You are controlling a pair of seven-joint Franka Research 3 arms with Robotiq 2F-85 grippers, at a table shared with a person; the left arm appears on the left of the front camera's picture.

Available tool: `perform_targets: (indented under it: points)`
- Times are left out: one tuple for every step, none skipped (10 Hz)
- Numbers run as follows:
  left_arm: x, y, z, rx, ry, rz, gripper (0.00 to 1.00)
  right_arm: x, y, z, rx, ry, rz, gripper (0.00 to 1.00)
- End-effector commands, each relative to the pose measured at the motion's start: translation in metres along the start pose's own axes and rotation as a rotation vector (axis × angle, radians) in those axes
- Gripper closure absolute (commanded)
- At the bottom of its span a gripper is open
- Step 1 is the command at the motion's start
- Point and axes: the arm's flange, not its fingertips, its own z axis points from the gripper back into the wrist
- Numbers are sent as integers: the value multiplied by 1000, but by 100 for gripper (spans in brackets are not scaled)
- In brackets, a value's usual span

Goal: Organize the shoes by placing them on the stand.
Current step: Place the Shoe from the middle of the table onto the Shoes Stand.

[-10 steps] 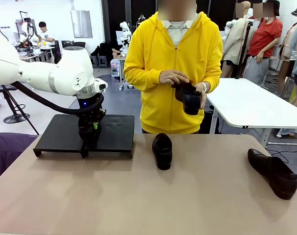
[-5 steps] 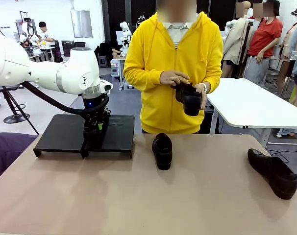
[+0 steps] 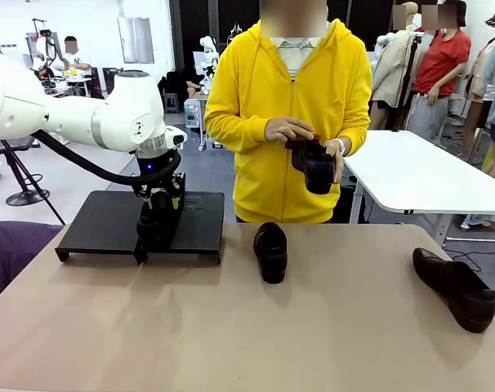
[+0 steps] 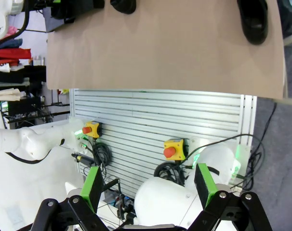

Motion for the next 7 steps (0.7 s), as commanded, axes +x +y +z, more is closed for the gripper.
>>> perform_targets:
  points:
    - [-26, 10, 29, -70, 17, -88, 0, 0, 2, 4, 16, 4, 22, 0]
    - [-41, 15, 51, -88, 54, -142, 0, 0, 2, 4, 16, 4, 22, 0]
    - [-57, 23, 80, -96, 57, -213, 0, 0, 2, 4, 16, 4, 22, 0]
    - [-72, 35, 113, -105, 77, -253, 0, 0, 2, 4, 16, 4, 22, 0]
    - [-85, 47, 141, -148, 124, -292, 0, 0, 2, 4, 16, 4, 22, 0]
    - [-108, 63, 171, -334, 234, -441, 0, 0, 2, 4, 16, 4, 22, 0]
    - [-140, 79, 196, -459, 248, -404, 0, 0, 2, 4, 16, 4, 22, 0]
